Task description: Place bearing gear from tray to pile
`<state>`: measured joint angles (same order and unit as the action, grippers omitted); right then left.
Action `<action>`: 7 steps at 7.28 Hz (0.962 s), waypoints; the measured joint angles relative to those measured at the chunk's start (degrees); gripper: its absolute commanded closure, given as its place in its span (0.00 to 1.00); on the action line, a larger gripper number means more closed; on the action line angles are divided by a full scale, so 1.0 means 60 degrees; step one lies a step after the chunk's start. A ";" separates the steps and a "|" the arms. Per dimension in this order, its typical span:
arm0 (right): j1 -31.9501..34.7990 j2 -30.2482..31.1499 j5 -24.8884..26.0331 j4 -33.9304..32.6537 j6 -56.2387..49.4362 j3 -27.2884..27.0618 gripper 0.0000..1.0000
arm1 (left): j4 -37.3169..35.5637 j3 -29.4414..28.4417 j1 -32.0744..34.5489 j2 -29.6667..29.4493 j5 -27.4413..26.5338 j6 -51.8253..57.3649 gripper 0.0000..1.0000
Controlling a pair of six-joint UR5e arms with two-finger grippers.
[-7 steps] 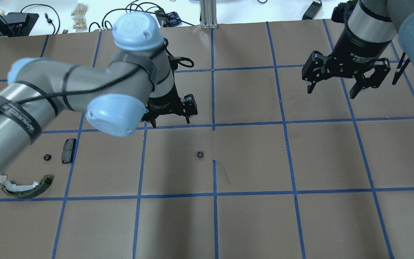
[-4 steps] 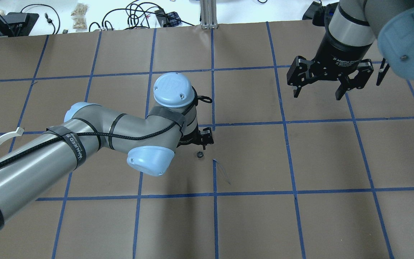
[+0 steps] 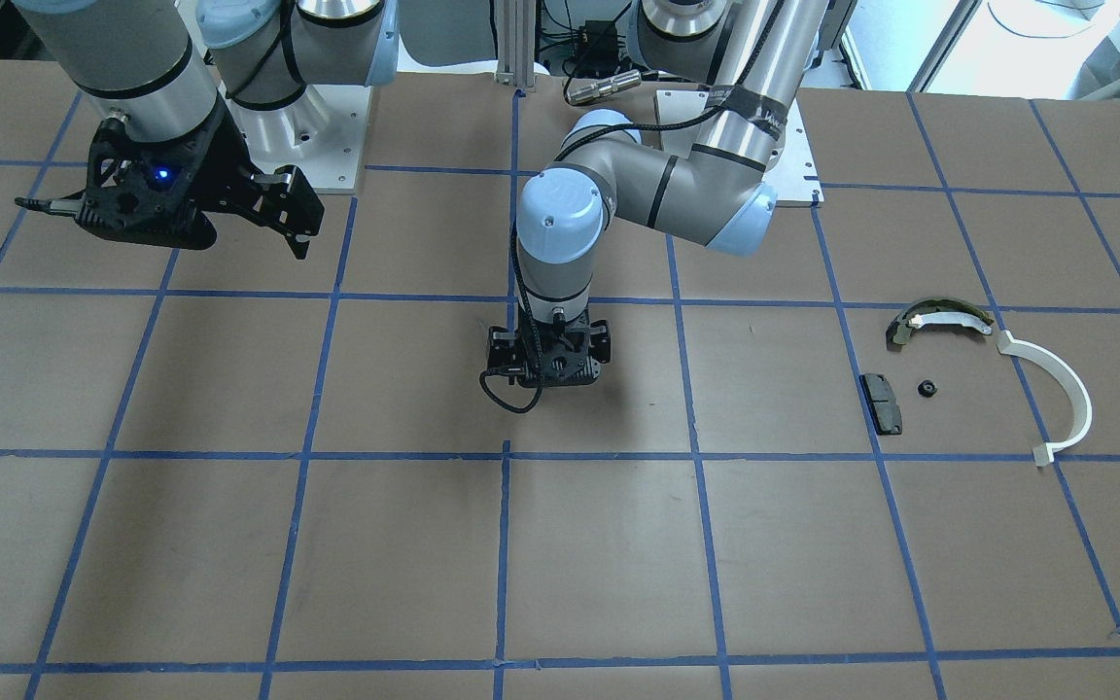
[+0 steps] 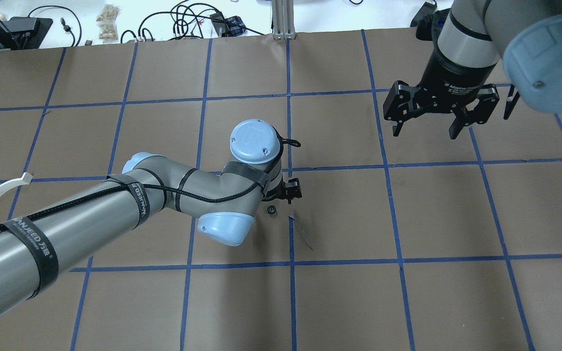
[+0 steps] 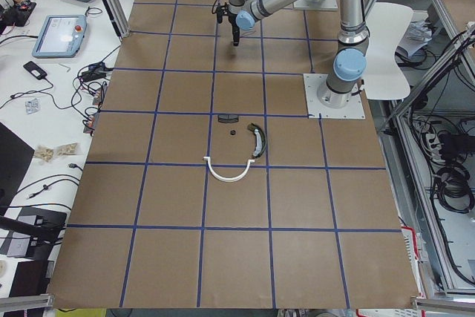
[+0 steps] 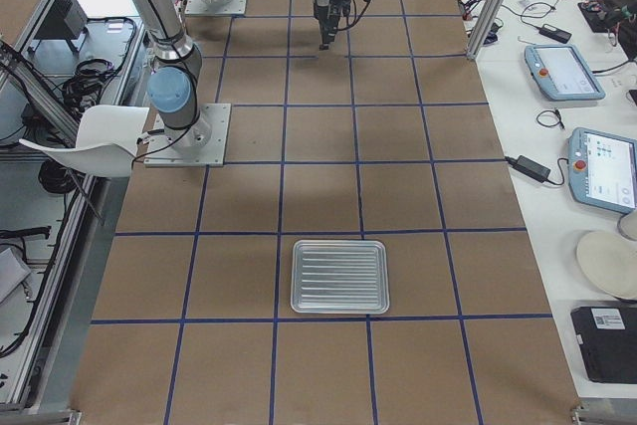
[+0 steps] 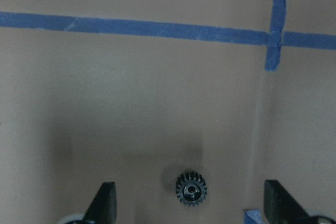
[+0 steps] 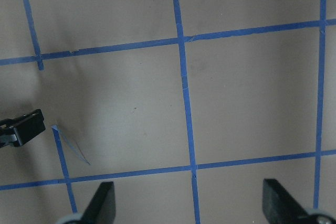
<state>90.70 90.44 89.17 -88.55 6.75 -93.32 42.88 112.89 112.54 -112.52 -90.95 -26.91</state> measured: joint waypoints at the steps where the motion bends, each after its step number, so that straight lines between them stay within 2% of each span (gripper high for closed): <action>1: 0.0000 -0.0005 0.0039 0.0003 -0.0040 -0.0003 0.00 | -0.0055 0.0021 0.0014 -0.0101 0.0005 0.0000 0.33; 2: -0.0001 -0.0007 0.0083 0.0017 -0.0031 -0.0003 0.00 | -0.0060 0.0040 0.0018 -0.0176 0.0017 -0.0023 0.67; 3: -0.0007 -0.0004 0.0108 0.0049 0.0027 -0.0017 0.00 | -0.0038 0.0046 0.0022 -0.0224 0.0023 -0.0022 0.96; 4: -0.0012 0.0002 0.0118 0.0072 0.0083 -0.0061 0.00 | -0.0004 0.0048 0.0023 -0.0230 0.0028 -0.0001 1.00; 7: -0.0014 0.0014 0.0118 0.0083 0.0102 -0.0172 0.00 | 0.0041 0.0041 0.0021 -0.0120 0.0041 0.0059 1.00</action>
<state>90.62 90.53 89.88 -88.05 7.37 -94.35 43.13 113.13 112.66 -113.25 -90.71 -26.55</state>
